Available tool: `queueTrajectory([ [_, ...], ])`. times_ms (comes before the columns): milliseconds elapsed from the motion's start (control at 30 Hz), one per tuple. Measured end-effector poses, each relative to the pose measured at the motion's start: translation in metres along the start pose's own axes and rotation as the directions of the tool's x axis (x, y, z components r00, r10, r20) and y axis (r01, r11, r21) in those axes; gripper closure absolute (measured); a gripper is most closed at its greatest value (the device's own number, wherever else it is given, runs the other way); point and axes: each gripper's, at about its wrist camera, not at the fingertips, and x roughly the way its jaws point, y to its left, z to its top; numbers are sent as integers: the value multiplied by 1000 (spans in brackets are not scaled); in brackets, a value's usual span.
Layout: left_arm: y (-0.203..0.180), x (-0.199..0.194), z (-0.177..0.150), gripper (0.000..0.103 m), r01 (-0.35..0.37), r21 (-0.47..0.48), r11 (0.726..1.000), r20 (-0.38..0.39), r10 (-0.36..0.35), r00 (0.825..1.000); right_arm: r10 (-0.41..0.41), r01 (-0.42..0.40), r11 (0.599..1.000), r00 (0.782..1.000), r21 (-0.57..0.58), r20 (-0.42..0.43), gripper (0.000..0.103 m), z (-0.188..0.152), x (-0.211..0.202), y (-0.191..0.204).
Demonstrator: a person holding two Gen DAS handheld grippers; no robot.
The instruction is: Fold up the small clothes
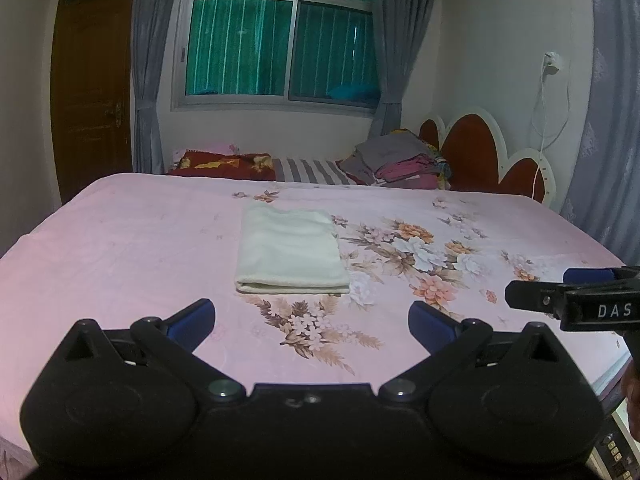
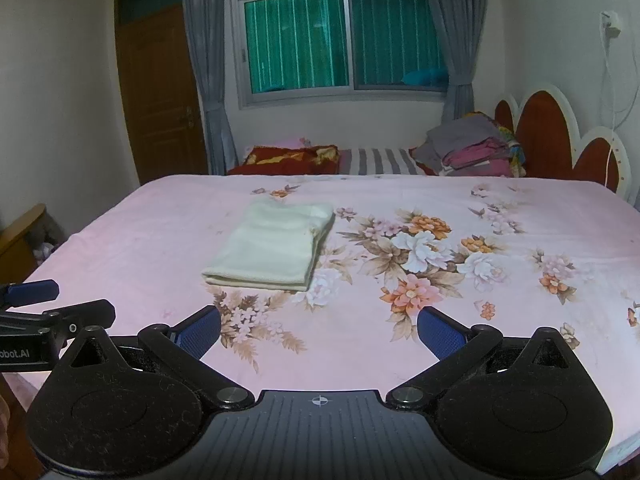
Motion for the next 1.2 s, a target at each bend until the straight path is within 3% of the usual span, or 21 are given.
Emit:
queueTrajectory([
  [1200,3,2,4,0,1,31,1000,3,-2,1000,15,-15,1000,1000,-14,2,0,1,0,-5],
])
